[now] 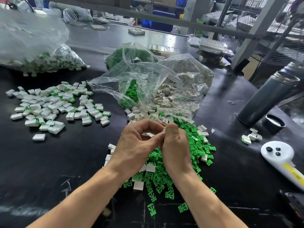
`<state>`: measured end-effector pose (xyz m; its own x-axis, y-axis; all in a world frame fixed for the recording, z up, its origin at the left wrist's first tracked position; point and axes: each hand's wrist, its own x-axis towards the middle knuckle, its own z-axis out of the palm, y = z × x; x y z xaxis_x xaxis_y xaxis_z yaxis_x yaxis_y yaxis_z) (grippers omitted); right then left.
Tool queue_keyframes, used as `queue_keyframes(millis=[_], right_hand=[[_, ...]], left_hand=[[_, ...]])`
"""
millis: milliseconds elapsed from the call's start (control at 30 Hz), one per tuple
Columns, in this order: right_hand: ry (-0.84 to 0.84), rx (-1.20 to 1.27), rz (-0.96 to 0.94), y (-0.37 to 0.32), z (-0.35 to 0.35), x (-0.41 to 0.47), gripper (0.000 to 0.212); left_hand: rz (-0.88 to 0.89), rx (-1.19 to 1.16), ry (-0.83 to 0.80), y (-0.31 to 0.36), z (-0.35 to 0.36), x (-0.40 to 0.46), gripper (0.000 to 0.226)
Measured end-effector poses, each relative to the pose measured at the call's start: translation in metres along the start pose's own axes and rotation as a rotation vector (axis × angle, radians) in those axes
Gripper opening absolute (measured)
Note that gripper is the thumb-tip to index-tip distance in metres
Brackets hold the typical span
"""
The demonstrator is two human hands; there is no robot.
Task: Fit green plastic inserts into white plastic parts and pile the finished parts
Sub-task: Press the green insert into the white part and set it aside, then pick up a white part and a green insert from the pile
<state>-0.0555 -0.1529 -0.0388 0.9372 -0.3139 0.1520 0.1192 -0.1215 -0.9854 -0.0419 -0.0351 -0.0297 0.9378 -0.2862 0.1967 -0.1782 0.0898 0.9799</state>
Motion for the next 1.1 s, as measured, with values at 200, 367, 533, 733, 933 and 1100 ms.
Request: queue_keyframes(millis=[200,367,533,733,933,1100], right_hand=[[0.0,-0.006,0.016,-0.002,0.001,0.0,0.051],[-0.023,0.019,0.012,0.001,0.001,0.0,0.052],[-0.061,0.008,-0.01,0.001,-0.001,-0.002,0.055],[0.006,-0.091,-0.096,0.0,-0.016,-0.001,0.043],[-0.076,-0.141,-0.23,-0.002,-0.024,-0.001,0.01],[-0.041,-0.168,-0.26,-0.001,-0.025,-0.001,0.004]], left_hand=[[0.003,0.001,0.002,0.0,0.0,0.0,0.004],[0.0,0.007,0.003,0.001,0.0,-0.001,0.006],[0.017,0.033,0.0,0.005,0.0,-0.002,0.013],[0.018,0.107,0.094,0.003,-0.011,0.004,0.01],[0.038,0.149,0.089,0.003,-0.016,0.003,0.008],[0.043,0.156,0.075,0.002,-0.015,0.004,0.008]])
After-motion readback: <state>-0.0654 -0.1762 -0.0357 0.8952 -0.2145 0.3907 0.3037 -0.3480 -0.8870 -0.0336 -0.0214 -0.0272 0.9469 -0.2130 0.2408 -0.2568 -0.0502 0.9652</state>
